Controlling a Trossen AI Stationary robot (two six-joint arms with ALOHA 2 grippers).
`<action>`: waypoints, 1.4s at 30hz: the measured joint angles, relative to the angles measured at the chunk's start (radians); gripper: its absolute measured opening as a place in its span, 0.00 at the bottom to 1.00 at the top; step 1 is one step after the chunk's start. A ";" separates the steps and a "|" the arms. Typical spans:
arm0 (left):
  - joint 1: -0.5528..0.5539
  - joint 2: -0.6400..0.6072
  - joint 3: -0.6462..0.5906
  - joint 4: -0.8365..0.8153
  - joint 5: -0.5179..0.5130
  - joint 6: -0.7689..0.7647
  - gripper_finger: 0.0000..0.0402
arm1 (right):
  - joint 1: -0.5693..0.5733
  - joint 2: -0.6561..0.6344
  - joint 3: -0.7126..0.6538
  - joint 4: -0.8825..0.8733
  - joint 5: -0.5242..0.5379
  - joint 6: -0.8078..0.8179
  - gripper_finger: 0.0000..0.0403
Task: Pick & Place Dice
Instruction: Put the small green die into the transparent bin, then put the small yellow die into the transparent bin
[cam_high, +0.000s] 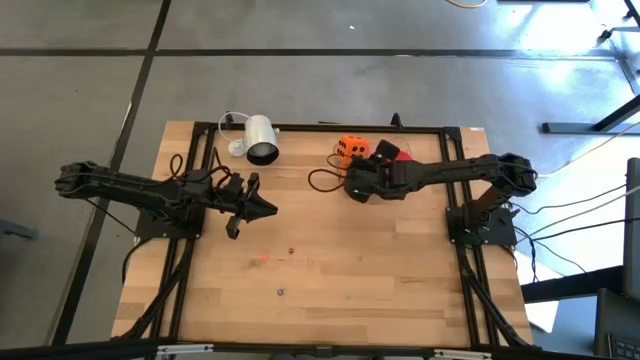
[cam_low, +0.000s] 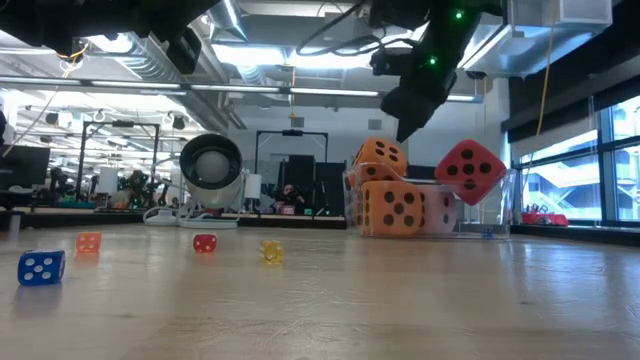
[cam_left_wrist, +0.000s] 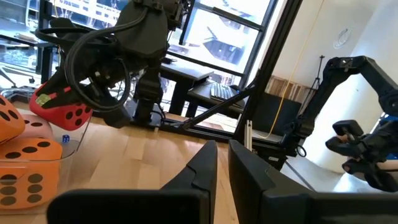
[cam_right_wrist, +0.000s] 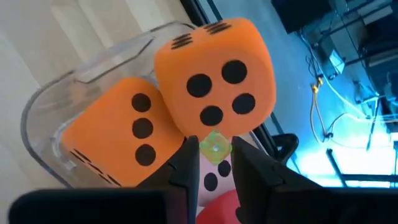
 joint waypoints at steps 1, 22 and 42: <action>0.000 0.000 0.000 0.000 0.000 0.000 0.08 | -0.002 0.000 0.000 -0.005 0.000 0.012 0.21; 0.000 0.000 0.000 0.000 0.000 0.000 0.08 | -0.003 0.000 0.000 -0.021 -0.051 0.053 0.40; 0.000 0.000 0.000 0.000 0.000 0.007 0.08 | 0.061 0.000 -0.001 0.175 -0.171 0.012 0.39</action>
